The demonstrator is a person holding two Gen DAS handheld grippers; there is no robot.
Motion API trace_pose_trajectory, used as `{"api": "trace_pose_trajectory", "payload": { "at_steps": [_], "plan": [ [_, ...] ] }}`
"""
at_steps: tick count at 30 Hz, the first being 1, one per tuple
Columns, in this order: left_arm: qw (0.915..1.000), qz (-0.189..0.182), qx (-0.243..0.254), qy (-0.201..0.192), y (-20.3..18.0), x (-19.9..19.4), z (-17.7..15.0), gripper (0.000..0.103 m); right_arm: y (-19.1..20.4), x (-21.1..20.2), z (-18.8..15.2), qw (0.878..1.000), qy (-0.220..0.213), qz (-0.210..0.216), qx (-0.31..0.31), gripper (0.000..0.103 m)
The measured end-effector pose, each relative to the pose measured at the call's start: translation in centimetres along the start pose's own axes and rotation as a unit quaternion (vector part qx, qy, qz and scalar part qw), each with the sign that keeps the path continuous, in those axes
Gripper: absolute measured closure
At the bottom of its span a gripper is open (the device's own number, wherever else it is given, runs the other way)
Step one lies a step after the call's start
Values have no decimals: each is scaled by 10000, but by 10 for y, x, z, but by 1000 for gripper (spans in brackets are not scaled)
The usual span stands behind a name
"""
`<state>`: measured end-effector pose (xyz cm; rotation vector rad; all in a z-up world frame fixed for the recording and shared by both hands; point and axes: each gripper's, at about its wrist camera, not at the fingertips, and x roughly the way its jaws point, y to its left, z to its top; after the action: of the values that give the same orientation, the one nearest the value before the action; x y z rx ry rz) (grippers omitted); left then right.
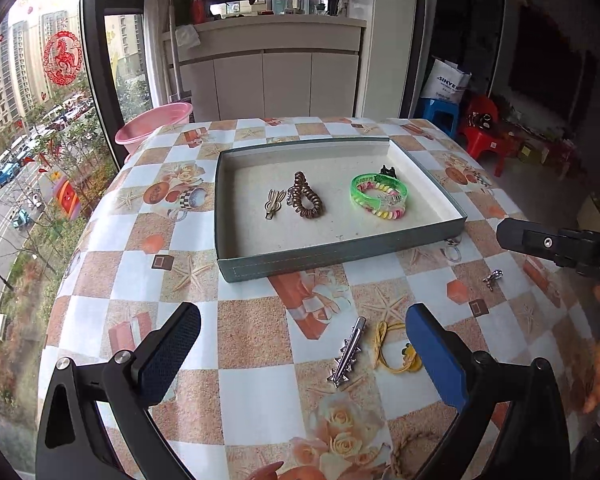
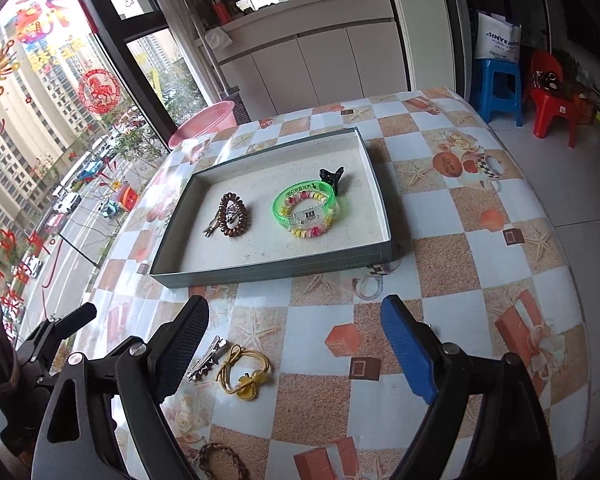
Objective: Organize jewelry
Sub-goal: 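Withdraw both tools from the tray toward the silver spiked clip and silver charm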
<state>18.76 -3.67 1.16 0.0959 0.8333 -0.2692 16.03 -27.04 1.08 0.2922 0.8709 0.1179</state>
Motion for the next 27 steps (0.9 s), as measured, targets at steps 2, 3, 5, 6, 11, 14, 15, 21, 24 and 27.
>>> {"api": "trace_pose_trajectory", "payload": {
  "at_steps": [2,3,5,6,11,14,15,21,24,27],
  "plan": [
    [10000,-18,18,70,1,1,-8,0,0,-3,-7,10000,91,11,-6,14],
    [9999,-20,30,125,1,2,-13,0,0,-5,-11,9999,118,0,-7,14],
    [9997,-5,20,236,2,5,-22,0,-2,-6,-20,9998,195,-11,-15,14],
    [9996,21,5,293,3,8,-26,0,-3,-7,-24,9997,235,-21,-6,14],
    [9986,139,-119,504,7,18,-44,0,-11,-6,-46,9989,459,-62,66,14],
    [9985,212,-27,497,6,23,-50,0,-17,-5,-60,9982,584,-131,59,14],
    [9984,231,13,511,6,25,-52,0,-20,-4,-64,9979,619,-173,48,14],
    [9977,232,178,605,3,36,-56,0,-42,0,-80,9955,810,-483,84,14],
    [9974,182,206,663,0,43,-56,0,-52,3,-80,9943,851,-595,228,14],
    [9970,199,248,713,-3,49,-55,0,-58,7,-78,9939,845,-650,280,14]
  ]
}}
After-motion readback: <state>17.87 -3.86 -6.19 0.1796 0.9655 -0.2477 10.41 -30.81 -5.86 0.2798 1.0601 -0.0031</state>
